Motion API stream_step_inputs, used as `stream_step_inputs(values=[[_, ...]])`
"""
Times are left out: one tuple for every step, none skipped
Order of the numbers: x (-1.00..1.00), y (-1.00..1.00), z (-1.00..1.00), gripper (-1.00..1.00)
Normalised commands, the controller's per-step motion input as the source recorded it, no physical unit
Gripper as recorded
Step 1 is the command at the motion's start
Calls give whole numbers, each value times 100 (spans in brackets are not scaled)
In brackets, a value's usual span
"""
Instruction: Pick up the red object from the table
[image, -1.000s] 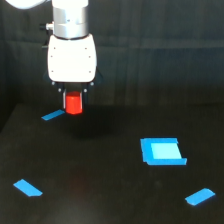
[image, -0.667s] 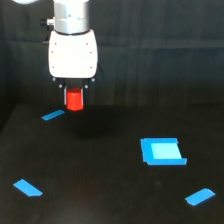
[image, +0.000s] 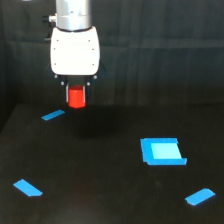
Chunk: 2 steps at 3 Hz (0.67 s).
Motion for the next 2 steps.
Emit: stream_step_inputs(values=[[5, 2, 7, -92], [4, -14, 4, -99]])
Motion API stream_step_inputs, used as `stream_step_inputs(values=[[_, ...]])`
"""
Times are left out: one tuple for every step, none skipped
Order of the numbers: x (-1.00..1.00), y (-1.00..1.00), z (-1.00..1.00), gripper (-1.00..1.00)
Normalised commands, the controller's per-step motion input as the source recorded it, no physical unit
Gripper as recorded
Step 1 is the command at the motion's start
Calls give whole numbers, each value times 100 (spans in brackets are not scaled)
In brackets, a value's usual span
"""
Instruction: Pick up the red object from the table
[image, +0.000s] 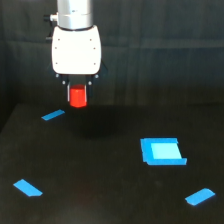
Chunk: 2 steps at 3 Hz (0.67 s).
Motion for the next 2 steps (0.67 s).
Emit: stream_step_inputs(values=[[3, 2, -4, -100], [-4, -9, 5, -88]])
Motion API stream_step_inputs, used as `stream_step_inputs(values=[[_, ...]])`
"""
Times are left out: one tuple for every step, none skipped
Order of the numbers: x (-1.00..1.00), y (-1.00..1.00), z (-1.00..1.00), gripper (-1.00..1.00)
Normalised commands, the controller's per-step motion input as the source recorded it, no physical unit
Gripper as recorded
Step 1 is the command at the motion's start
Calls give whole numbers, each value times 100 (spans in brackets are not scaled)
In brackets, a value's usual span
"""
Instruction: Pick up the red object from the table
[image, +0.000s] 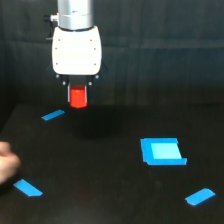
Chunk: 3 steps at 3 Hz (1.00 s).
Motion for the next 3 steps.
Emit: stream_step_inputs(values=[[1, -2, -7, -98], [-3, -3, 4, -100], [1, -1, -6, -96]])
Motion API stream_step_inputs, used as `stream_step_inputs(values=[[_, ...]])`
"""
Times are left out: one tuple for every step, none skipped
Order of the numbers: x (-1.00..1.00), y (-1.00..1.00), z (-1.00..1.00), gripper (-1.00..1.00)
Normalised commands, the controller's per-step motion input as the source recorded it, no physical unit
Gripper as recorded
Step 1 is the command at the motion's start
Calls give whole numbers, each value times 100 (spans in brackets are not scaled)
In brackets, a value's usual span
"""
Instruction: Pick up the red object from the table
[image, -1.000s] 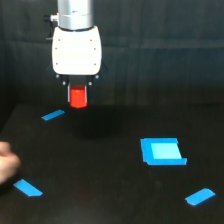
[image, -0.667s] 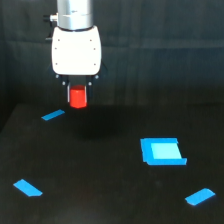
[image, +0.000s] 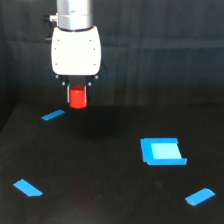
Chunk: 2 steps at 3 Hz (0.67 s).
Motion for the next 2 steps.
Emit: stream_step_inputs(values=[[0, -9, -2, -100], [-3, -4, 8, -100]])
